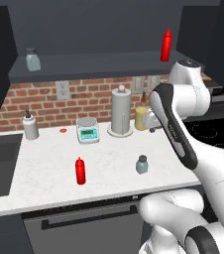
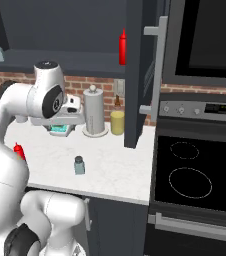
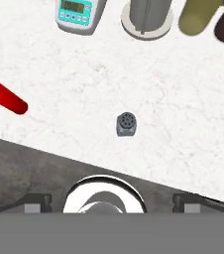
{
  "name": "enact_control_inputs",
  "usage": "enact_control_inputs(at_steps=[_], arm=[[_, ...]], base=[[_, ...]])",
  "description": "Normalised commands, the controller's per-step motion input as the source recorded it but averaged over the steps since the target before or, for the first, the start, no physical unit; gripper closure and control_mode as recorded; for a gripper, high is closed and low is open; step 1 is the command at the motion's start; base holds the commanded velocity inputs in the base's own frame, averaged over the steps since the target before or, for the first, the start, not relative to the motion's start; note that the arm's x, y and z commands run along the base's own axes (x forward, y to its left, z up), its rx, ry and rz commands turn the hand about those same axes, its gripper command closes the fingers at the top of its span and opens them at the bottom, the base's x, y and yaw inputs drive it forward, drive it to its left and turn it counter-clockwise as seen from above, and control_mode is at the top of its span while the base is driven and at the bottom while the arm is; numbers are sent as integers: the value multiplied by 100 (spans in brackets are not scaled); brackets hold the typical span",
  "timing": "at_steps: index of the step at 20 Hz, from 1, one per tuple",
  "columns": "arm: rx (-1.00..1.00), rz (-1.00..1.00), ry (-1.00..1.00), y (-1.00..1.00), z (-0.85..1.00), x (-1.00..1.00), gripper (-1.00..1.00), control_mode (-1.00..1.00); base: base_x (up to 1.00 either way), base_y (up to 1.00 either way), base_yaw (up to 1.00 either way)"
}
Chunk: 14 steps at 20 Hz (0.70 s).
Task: Put the shaker and condiment bottle from the counter next to their counterparts in the cabinet.
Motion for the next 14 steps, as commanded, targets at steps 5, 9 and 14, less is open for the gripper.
enact_control_inputs(at_steps=[5,9,14], arm=[[0,34,-11,84,-1,-47,-100,-100],[0,5,-9,100,-3,-14,-100,-100],[0,-24,-3,100,-1,0,-100,-100]], base=[[0,0,0],[0,0,0],[0,0,0]])
